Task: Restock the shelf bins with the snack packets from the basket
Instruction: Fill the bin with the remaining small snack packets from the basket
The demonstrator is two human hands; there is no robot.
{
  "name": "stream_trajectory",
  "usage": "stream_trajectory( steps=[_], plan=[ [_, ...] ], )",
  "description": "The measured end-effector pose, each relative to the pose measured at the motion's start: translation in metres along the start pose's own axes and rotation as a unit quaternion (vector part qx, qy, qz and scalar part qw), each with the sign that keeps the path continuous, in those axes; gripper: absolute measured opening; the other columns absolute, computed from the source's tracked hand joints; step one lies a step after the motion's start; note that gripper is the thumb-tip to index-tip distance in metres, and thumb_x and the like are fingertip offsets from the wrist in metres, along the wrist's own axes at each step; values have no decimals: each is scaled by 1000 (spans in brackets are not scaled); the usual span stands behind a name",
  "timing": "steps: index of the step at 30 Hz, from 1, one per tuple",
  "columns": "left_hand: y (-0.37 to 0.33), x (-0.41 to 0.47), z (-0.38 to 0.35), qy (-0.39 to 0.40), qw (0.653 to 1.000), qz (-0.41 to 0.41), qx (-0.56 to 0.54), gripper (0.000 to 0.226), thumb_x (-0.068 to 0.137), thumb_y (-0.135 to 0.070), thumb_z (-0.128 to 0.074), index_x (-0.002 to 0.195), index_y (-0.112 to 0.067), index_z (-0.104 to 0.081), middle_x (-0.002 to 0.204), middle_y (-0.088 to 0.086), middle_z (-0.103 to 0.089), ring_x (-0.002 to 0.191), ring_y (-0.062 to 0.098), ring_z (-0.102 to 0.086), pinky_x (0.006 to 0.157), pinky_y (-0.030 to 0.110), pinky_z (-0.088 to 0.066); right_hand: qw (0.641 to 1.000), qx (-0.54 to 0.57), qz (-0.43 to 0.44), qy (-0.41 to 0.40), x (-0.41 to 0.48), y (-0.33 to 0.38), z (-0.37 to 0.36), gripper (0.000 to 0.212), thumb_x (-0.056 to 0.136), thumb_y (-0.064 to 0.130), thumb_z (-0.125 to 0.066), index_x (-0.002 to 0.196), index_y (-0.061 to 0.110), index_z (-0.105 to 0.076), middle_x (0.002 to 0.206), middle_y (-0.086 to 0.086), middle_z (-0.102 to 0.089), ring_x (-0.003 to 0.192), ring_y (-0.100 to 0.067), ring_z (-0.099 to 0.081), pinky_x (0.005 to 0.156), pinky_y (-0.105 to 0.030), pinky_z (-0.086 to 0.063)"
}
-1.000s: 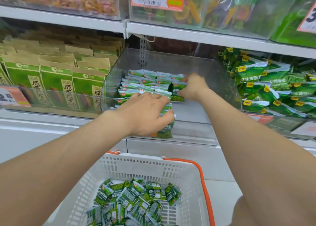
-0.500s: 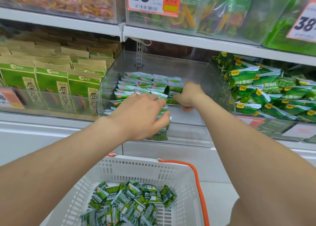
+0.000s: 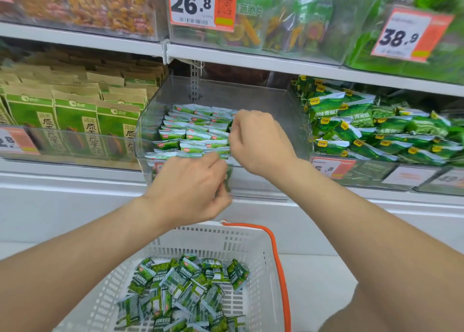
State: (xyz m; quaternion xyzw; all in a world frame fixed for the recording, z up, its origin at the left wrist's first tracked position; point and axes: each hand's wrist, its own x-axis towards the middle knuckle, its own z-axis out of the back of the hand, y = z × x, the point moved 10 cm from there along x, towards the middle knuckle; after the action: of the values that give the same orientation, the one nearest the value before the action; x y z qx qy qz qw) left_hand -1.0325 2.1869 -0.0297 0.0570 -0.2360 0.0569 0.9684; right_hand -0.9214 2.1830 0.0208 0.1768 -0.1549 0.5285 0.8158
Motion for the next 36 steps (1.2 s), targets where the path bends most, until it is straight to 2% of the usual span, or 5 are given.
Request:
stream_trajectory(
  steps=[6, 13, 19, 28, 36],
  plan=[
    [-26, -54, -101, 268, 954, -99, 95, 25, 97, -30, -43, 97, -12, -60, 94, 7, -60, 68, 30, -62, 54, 34, -32, 973, -36, 113, 199, -72, 51, -16, 13, 91, 31, -53, 84, 20, -52, 73, -3, -41, 74, -35, -48, 62, -36, -36],
    [-41, -141, -207, 522, 852, 21, 18, 29, 103, -33, -44, 109, -11, -62, 101, 7, -62, 75, 25, -55, 64, 37, -45, 816, -153, 176, 529, -191, 39, -131, 21, 98, 14, -51, 78, 17, -48, 89, -4, -55, 67, -18, -53, 53, -30, -42],
    [-77, -227, -277, 631, 764, 93, -102, 34, 106, -39, -42, 98, -11, -61, 86, 5, -55, 68, 21, -48, 62, 36, -43, 780, -182, 240, 548, -227, 53, -168, 16, 100, 8, -52, 86, 14, -52, 84, -2, -49, 61, -17, -47, 49, -31, -38],
    [-117, -278, -334, 629, 758, 78, -153, 49, 108, -9, -49, 154, -10, -35, 160, 19, -30, 123, 38, -58, 85, 42, -49, 769, -189, 263, 551, -229, 56, -185, 13, 100, 7, -53, 107, 15, -59, 87, -2, -43, 62, -16, -47, 49, -31, -36],
    [-104, -276, -353, 602, 753, 158, -215, 38, 103, -20, -58, 67, -17, -46, 63, 7, -41, 55, 22, -36, 64, 35, -37, 774, -181, 252, 551, -222, 55, -184, 8, 101, 8, -52, 101, 16, -54, 85, -1, -40, 64, -16, -48, 50, -31, -37]
  ],
)
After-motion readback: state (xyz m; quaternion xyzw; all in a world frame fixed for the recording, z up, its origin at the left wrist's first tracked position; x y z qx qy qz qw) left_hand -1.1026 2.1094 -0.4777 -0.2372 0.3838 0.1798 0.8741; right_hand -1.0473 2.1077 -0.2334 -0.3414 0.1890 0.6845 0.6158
